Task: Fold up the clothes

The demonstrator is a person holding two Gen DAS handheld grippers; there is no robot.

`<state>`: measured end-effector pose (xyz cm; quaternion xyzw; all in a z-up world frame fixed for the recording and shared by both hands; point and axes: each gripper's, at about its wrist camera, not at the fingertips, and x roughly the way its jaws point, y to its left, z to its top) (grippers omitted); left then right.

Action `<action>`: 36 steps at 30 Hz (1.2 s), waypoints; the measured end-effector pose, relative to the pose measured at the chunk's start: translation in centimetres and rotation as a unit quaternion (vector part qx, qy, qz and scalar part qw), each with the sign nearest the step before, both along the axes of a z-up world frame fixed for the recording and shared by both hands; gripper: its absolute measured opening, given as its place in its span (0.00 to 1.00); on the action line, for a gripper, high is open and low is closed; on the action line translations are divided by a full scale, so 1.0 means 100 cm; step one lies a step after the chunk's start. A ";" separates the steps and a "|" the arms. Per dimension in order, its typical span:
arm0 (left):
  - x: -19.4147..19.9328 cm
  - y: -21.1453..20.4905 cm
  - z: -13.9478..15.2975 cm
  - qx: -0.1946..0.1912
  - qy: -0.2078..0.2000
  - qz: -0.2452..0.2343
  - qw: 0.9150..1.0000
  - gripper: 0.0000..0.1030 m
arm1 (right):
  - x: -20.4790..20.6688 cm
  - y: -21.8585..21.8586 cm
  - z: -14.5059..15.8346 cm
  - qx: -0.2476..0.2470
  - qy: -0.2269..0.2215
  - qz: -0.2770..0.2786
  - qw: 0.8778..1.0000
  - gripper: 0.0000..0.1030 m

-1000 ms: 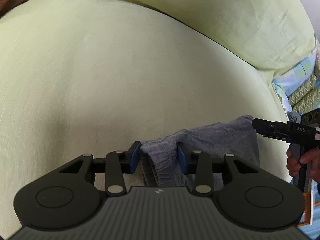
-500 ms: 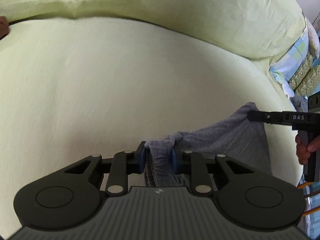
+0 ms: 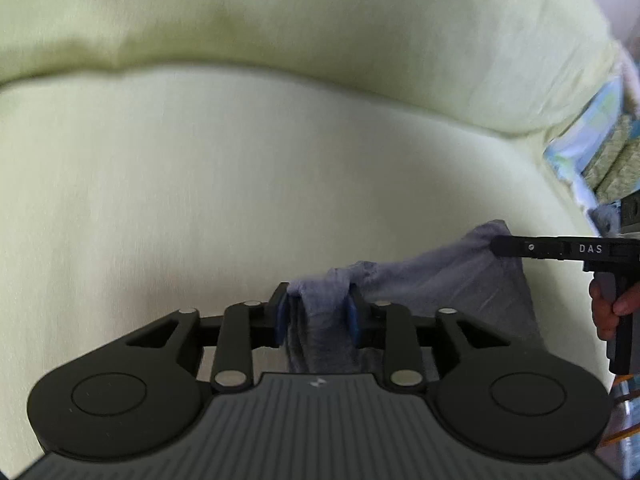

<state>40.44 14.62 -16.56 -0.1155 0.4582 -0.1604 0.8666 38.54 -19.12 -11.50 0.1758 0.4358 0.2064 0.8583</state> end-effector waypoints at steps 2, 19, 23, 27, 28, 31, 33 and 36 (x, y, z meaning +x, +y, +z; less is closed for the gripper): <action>-0.005 0.006 0.006 -0.001 0.011 0.011 1.000 0.60 | -0.007 0.000 0.005 -0.003 -0.002 -0.004 1.000 0.49; -0.080 -0.012 0.027 0.137 0.149 0.103 0.974 0.70 | -0.142 0.109 0.042 -0.134 -0.027 0.191 0.972 0.41; -0.075 -0.021 0.031 0.163 0.161 0.108 0.967 0.70 | -0.143 0.116 0.050 -0.154 -0.029 0.199 0.967 0.41; -0.071 -0.026 0.035 0.176 0.163 0.100 0.966 0.70 | -0.143 0.123 0.056 -0.158 -0.042 0.201 0.966 0.41; -0.071 -0.027 0.036 0.180 0.162 0.099 0.965 0.70 | -0.144 0.125 0.059 -0.158 -0.046 0.202 0.965 0.41; -0.076 -0.022 0.041 0.180 0.159 0.102 0.965 0.70 | -0.149 0.133 0.066 -0.162 -0.064 0.208 0.963 0.41; -0.084 -0.014 0.050 0.170 0.152 0.110 0.968 0.72 | -0.151 0.140 0.071 -0.163 -0.079 0.212 0.960 0.33; -0.096 0.002 0.039 0.203 0.180 0.127 0.954 0.77 | -0.153 0.162 0.076 -0.162 -0.104 0.232 0.954 0.16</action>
